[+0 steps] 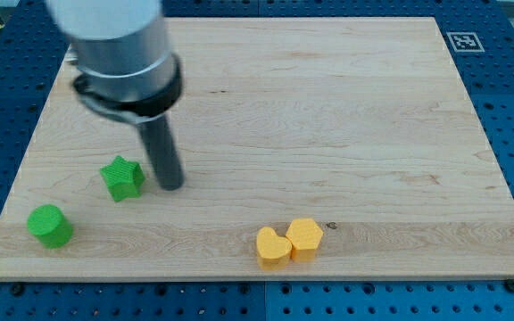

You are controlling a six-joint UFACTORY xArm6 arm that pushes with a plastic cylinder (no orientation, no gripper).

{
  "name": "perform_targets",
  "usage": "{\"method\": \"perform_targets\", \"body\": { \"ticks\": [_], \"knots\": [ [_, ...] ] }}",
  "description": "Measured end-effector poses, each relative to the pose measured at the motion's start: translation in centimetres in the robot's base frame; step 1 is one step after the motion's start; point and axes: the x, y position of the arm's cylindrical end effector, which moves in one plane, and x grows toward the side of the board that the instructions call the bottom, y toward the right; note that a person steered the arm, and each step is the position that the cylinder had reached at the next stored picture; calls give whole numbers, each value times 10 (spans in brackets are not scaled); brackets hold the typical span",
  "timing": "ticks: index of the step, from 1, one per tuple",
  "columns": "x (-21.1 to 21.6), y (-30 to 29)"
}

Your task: Move green star towards green circle

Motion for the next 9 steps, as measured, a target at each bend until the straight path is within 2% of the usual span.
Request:
{"method": "perform_targets", "body": {
  "ticks": [1, 5, 9],
  "knots": [
    [-19, 4],
    [-20, -64],
    [7, -103]
  ]
}}
